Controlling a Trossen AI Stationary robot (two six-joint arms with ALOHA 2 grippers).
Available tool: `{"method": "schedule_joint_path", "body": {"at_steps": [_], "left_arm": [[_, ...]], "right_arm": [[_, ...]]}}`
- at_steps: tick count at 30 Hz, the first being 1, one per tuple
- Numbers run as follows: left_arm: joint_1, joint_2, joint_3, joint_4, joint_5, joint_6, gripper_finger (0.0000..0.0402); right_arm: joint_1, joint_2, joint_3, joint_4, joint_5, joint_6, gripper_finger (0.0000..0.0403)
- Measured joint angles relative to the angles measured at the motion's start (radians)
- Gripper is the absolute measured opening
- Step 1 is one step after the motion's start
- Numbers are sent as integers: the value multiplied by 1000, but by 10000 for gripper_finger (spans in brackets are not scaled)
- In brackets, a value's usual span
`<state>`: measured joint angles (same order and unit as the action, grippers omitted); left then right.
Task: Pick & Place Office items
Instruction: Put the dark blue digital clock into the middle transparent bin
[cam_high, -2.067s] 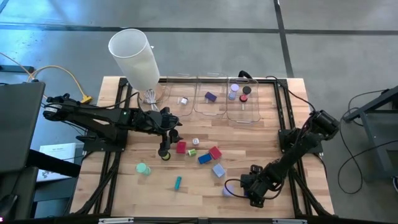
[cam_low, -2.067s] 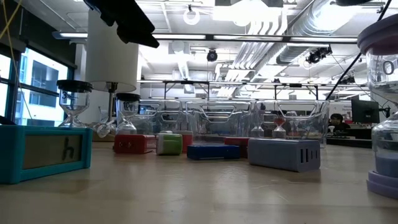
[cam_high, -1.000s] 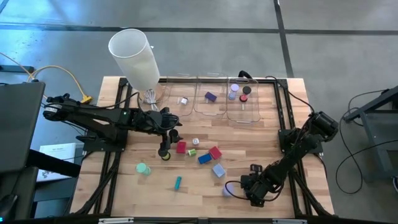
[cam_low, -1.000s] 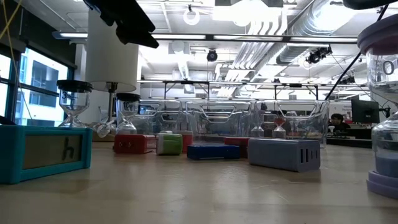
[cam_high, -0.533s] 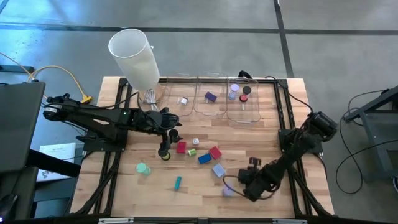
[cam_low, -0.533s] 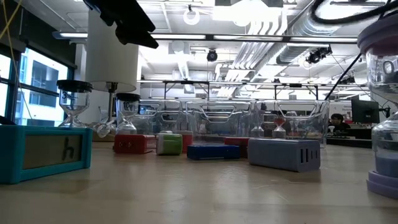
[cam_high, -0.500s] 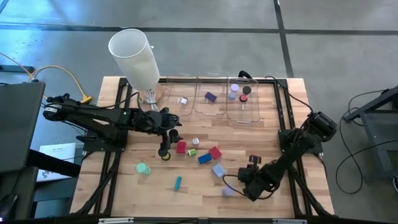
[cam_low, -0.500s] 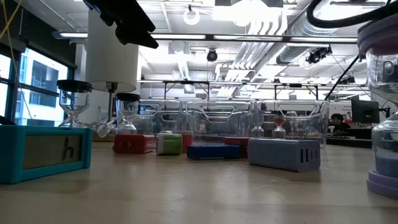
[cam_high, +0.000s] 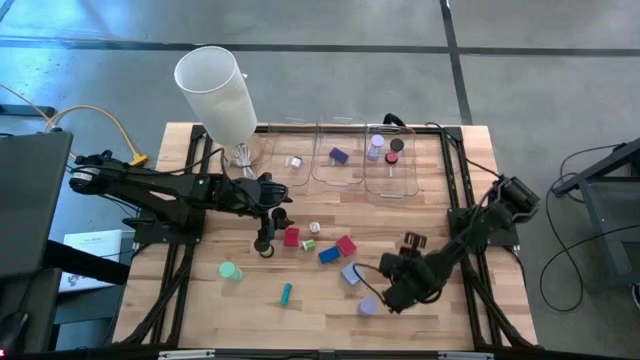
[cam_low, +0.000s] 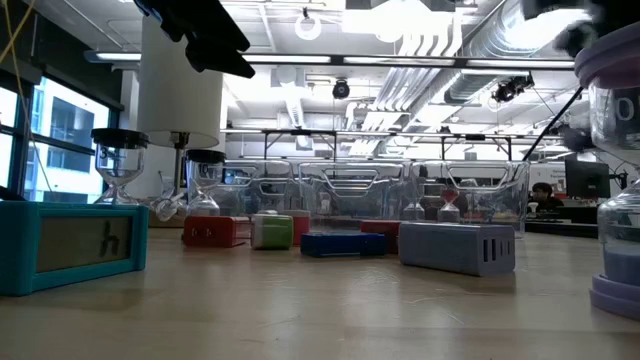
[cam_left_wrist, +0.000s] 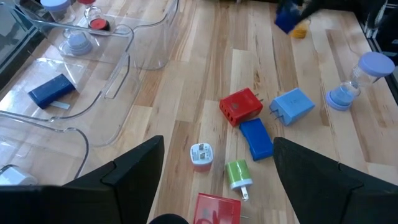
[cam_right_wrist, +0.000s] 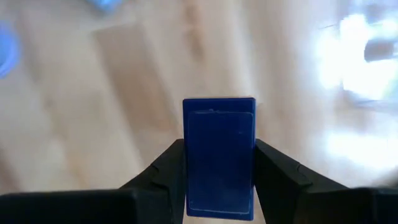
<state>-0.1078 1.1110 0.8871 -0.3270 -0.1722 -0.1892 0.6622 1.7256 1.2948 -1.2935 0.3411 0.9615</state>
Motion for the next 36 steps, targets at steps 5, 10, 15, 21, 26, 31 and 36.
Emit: {"method": "schedule_joint_path", "body": {"at_steps": [5, 10, 15, 21, 26, 31, 36], "left_arm": [[0, 0, 0, 1, 0, 0, 294], [0, 0, 0, 1, 0, -1, 294], [0, 0, 0, 1, 0, -3, 294], [0, 0, 0, -9, 0, -3, 294], [0, 0, -1, -35, 0, 4, 294], [0, 0, -2, -61, 0, 47, 294], [0, 0, -13, -62, 0, 69, 294]], "right_arm": [[-58, -2, 120, -180, 78, -84, 134], [-158, -3, 208, -230, 285, -183, 134], [-305, -3, 245, -176, 364, -387, 134], [-535, -3, 246, -13, 376, -547, 134], [-703, -3, 246, 186, 301, -748, 134], [-842, -3, 246, 400, 96, -866, 134], [-926, 36, 246, 487, -33, -885, 134]]}}
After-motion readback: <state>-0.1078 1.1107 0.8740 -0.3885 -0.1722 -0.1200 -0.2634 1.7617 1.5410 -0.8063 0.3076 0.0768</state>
